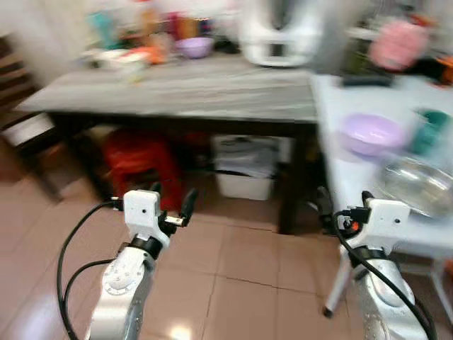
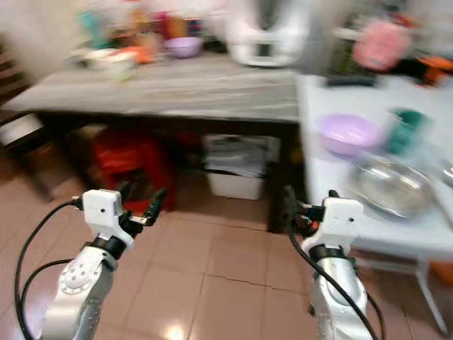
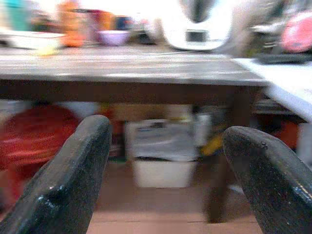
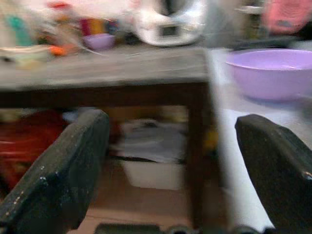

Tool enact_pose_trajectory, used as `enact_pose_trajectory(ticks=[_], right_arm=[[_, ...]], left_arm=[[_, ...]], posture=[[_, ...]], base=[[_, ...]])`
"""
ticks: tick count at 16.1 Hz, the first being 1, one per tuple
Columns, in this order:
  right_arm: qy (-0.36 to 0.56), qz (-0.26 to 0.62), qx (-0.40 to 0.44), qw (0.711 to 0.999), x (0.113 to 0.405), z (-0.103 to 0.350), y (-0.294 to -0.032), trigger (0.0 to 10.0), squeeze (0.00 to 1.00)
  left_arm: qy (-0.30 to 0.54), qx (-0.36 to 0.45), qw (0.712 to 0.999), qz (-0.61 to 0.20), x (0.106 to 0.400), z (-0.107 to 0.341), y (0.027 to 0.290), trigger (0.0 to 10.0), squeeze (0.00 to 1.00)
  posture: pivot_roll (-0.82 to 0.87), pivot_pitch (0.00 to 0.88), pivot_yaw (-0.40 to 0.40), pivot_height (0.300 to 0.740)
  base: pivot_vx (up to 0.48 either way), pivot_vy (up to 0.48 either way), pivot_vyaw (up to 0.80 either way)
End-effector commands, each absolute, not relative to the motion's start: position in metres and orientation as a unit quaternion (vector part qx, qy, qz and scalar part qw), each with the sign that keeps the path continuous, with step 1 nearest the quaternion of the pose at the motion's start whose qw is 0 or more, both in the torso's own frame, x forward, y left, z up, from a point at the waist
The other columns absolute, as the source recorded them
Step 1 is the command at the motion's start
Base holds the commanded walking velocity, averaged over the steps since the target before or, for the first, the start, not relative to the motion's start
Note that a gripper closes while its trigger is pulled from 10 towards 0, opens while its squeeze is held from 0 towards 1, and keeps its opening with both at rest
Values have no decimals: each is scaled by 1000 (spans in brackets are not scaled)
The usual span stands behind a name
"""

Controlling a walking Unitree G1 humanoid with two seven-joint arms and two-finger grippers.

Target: Setting the table

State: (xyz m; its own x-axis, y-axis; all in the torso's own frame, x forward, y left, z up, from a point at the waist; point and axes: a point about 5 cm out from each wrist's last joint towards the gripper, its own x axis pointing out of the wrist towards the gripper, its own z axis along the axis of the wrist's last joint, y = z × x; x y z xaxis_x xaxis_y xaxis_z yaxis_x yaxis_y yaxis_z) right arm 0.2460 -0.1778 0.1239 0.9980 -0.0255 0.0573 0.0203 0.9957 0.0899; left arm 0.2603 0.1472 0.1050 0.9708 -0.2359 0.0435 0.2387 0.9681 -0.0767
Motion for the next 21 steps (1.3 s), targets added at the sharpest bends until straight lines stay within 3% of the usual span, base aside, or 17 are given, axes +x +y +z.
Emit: enact_pose_trajectory(ticks=[1, 4, 8, 14, 18, 21], right_arm=[[-35, -6, 49, 998, 245, 128, -175, 10000, 0], [-34, -8, 50, 998, 244, 127, -177, 10000, 0], [-36, -11, 53, 998, 244, 129, -178, 10000, 0], [-31, -14, 55, 998, 241, 127, -177, 10000, 0], [-29, -15, 58, 998, 238, 129, -174, 10000, 0], [-34, -20, 63, 997, 241, 134, -168, 10000, 0]], left_arm=[[-25, -33, 992, -116, 261, 109, 149, 10000, 0], [-25, -34, 992, -122, 260, 109, 147, 10000, 0], [-25, -38, 991, -126, 260, 109, 146, 10000, 0], [-14, -36, 991, -128, 254, 105, 148, 10000, 0], [-2, -36, 990, -135, 249, 105, 149, 10000, 0], [0, -29, 990, -137, 251, 108, 154, 10000, 0]], posture=[[-63, 0, 71, 740], [-66, 0, 71, 740], [-68, 0, 68, 740], [-60, 2, 79, 740], [-64, 49, 97, 740], [-32, 25, 88, 740]], base=[[0, 0, 0], [0, 0, 0], [0, -357, 0], [0, -449, 0], [0, -469, 0], [0, -469, 0]])
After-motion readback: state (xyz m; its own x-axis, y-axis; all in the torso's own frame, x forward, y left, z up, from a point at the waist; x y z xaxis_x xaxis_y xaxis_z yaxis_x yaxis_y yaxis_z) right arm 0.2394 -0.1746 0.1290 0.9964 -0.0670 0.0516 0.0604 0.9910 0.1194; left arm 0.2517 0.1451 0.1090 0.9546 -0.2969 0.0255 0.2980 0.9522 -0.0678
